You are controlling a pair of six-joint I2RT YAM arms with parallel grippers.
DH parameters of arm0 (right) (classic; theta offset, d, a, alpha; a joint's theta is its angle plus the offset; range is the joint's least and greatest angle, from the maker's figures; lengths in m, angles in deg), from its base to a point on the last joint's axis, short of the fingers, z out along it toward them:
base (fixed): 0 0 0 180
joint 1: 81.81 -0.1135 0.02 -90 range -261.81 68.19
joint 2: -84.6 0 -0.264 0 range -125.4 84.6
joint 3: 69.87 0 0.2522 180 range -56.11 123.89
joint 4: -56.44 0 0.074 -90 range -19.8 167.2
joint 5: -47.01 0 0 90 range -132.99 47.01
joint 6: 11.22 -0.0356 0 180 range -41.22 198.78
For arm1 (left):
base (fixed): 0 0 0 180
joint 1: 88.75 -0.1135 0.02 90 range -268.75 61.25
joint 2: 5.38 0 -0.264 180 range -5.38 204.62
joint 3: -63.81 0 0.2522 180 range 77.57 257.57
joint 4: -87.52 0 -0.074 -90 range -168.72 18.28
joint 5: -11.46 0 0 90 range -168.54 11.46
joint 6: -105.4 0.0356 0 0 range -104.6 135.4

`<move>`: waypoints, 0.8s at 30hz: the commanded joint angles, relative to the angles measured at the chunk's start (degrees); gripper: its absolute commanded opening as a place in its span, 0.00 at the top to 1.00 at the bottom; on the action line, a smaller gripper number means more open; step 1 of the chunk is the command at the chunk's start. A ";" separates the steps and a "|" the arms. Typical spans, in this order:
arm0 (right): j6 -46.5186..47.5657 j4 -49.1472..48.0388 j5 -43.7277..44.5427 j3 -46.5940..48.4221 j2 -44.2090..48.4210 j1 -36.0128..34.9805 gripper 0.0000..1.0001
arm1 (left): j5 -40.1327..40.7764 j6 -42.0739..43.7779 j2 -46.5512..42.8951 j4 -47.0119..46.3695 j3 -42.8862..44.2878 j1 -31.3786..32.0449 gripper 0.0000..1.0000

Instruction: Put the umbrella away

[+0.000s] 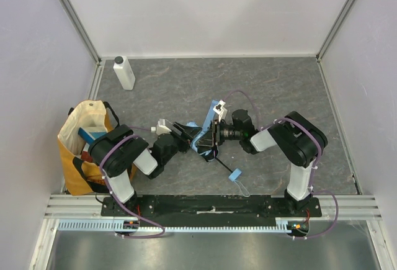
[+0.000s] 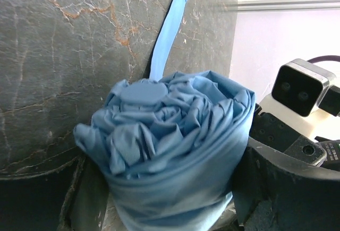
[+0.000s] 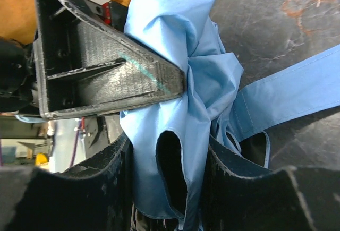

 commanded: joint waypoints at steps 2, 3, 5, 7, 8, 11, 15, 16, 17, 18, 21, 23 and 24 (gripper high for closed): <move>-7.09 -11.10 -9.46 -0.23 -0.93 -1.16 1.00 | -0.54 3.45 1.32 2.57 0.44 -0.35 0.18; -7.09 -11.27 -9.89 -0.31 -1.28 -1.25 1.00 | -0.63 3.89 1.14 2.05 0.44 -0.44 0.19; -6.65 -11.01 -9.64 -0.84 -2.16 -1.25 1.00 | -0.80 4.42 0.79 1.86 0.53 -0.53 0.25; -6.04 -10.83 -9.81 -1.02 -3.30 -1.25 1.00 | -0.98 5.12 0.70 1.52 0.62 -0.53 0.32; -5.95 -10.92 -10.07 -0.93 -4.00 -1.16 1.00 | -1.15 5.21 0.88 1.16 0.71 -0.44 0.36; -5.60 -11.01 -10.60 -0.93 -4.80 -1.25 1.00 | -1.24 5.39 1.49 -0.33 0.71 -0.53 0.64; -4.28 -9.17 -10.51 -0.58 -4.89 -1.25 1.00 | -1.07 5.91 1.93 -0.86 0.79 -0.53 0.83; -3.84 -8.21 -10.08 -0.40 -4.71 -1.25 1.00 | -1.07 5.91 1.93 -1.21 0.71 -0.44 0.87; -2.62 -6.20 -9.55 -0.05 -4.45 -1.25 1.00 | -1.07 6.44 1.93 -1.65 0.62 -0.53 0.90; -1.13 -3.91 -8.85 0.30 -3.84 -1.16 1.00 | -1.07 6.62 1.93 -1.56 0.62 -0.53 0.94; 6.50 9.76 -3.42 2.23 -0.51 -1.25 0.96 | -1.24 6.97 2.28 -2.35 0.44 -0.53 0.98; 11.78 20.15 2.47 4.07 2.74 -1.34 0.85 | -1.15 6.62 2.98 -3.32 0.09 -0.44 0.98; 13.02 23.85 5.19 4.69 3.89 -1.43 0.75 | -1.07 6.62 3.51 -3.93 0.00 -0.53 0.98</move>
